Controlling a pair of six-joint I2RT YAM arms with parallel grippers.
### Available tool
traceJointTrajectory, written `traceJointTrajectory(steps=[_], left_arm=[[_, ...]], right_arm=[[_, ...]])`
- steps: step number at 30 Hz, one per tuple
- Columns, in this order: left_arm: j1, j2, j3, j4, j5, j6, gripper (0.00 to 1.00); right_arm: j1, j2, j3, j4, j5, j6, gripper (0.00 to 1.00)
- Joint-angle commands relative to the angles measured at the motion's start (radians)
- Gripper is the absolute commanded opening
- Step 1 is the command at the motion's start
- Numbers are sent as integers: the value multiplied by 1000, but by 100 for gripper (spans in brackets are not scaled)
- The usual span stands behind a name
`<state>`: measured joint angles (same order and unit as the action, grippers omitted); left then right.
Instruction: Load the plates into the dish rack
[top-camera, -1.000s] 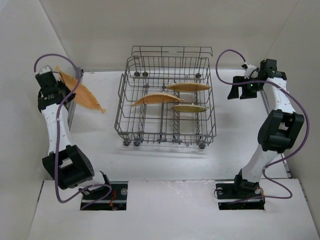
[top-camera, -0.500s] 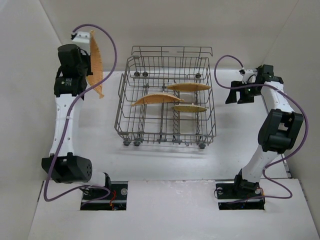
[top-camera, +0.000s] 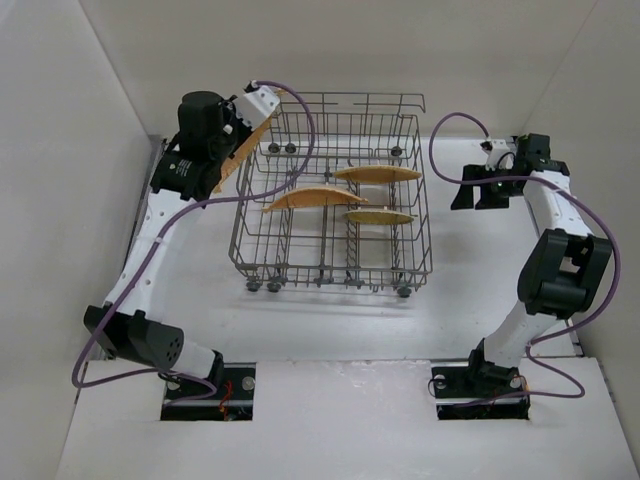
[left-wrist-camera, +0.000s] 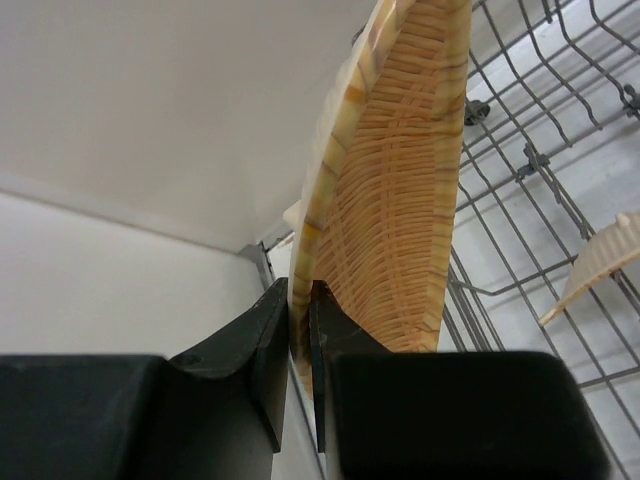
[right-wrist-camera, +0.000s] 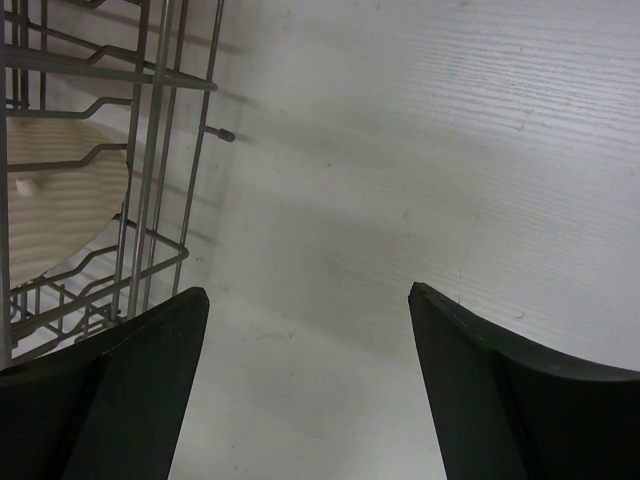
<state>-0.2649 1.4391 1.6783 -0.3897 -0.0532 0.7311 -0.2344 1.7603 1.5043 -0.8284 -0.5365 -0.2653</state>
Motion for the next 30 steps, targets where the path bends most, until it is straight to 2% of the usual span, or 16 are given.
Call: traceJointTrajectory(steps=[1, 9, 12, 21, 30], left_arm=[[-38, -66, 37, 28, 15, 111, 0], [-213, -132, -50, -47, -11, 166, 0], [-305, -175, -155, 11, -106, 250, 0], [-477, -243, -362, 161, -325, 271, 0], [-558, -299, -538, 250, -389, 284, 0]], right_arm=[[-1, -45, -6, 49, -31, 12, 87], [0, -62, -30, 61, -31, 18, 87], [0, -74, -47, 68, -31, 23, 87], [-4, -110, -85, 72, -31, 18, 87], [-15, -137, -115, 68, -36, 6, 87]])
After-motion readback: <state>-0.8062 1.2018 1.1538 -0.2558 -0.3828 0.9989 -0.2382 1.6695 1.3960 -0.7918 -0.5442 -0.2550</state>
